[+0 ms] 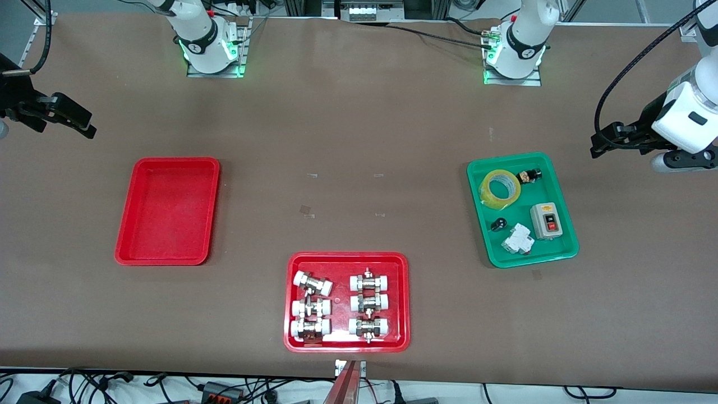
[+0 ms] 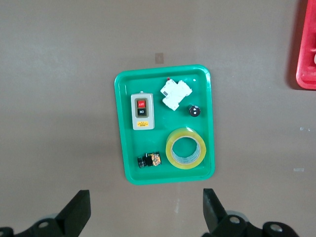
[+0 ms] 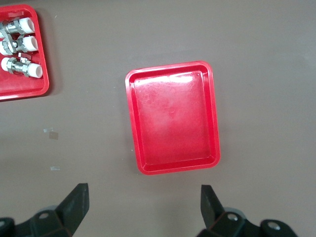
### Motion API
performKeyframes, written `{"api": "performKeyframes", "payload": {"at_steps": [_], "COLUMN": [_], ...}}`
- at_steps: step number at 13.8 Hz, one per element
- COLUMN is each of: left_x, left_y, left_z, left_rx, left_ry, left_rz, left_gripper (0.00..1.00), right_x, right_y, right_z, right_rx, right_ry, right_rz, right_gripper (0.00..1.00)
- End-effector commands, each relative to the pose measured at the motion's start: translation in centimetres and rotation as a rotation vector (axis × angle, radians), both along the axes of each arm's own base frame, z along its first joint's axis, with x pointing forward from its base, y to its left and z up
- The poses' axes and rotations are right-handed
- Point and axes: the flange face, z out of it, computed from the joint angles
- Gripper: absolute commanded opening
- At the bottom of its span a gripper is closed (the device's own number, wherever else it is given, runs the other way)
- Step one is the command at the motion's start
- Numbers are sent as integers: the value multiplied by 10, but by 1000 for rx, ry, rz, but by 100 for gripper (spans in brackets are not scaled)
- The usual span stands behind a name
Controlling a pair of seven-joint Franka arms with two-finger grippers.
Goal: Left arm passes tape to right arm into tray
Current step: 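Move the left gripper over the green tray toward the yellow tape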
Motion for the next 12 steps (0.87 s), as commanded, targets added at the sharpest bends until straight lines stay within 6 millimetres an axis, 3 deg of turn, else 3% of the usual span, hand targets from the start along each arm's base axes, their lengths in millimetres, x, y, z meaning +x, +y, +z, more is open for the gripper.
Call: {"api": "performKeyframes", "payload": {"at_steps": [1, 5, 7, 9, 11, 12], "left_x": [1, 3, 9, 25, 31, 39], "left_y": [-4, -5, -5, -8, -7, -9], "left_z": [3, 4, -6, -43, -57, -84], "left_rx": [-22, -20, -17, 0, -1, -3], "left_ry": [-3, -8, 6, 68, 94, 140], "left_rz": [-23, -19, -14, -23, -25, -28], "left_gripper": [100, 100, 100, 100, 100, 100], "right_x": [0, 1, 1, 0, 0, 0], "right_y": [5, 0, 1, 0, 1, 1], "right_z": [-1, 2, 1, 0, 0, -1], "right_rx": [15, 16, 14, 14, 14, 14], "right_ry": [-5, -10, -4, 1, 3, 4], "right_rz": [31, 39, 39, 38, 38, 36], "right_gripper": [100, 100, 100, 100, 100, 100]}}
